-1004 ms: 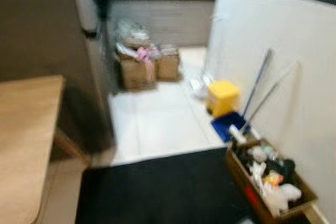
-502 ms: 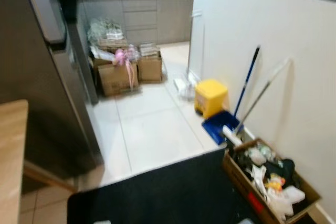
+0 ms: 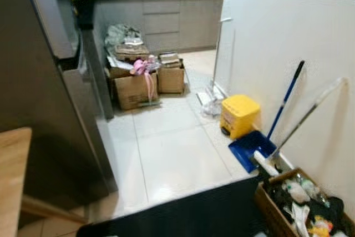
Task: Restocking fridge
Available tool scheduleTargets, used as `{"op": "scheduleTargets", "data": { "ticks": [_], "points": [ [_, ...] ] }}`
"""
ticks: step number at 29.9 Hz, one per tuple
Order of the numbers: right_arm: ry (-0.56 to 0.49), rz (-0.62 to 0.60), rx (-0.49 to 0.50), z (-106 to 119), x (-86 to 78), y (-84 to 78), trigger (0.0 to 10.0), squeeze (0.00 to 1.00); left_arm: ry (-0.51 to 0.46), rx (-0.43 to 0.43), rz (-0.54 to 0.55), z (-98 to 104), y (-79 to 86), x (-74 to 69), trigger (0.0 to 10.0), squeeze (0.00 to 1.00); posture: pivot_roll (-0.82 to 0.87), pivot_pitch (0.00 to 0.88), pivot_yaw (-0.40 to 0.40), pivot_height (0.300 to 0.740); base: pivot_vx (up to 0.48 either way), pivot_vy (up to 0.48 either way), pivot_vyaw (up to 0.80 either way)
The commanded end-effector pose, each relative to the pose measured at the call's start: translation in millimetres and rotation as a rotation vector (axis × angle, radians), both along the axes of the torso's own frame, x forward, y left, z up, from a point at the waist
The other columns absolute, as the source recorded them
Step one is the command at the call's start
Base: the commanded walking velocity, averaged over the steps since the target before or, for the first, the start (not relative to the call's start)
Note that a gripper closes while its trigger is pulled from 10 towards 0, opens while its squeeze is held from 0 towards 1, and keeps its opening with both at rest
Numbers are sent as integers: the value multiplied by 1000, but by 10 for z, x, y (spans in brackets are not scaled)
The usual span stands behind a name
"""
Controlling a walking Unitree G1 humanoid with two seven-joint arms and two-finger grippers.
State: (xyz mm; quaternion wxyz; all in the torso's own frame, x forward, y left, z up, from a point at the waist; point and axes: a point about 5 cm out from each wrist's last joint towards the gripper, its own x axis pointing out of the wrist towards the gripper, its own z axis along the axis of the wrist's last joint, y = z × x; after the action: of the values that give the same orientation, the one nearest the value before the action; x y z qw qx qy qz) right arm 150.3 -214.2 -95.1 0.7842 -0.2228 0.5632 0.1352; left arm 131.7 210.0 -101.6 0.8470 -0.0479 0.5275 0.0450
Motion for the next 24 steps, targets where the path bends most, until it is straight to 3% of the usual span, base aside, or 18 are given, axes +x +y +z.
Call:
{"op": "scheduleTargets", "data": {
  "ticks": [1,24],
  "points": [
    [-9,-8,-7,17,26,-37,10000,0,3,-3,-3,-3,-17,-1,10000,0,-77,0,11,740,337,0,0],
    [-8,-10,-3,20,30,-40,10000,0,8,-15,0,-13,-49,-11,10000,0,-84,0,8,740,339,0,0]
  ]
}}
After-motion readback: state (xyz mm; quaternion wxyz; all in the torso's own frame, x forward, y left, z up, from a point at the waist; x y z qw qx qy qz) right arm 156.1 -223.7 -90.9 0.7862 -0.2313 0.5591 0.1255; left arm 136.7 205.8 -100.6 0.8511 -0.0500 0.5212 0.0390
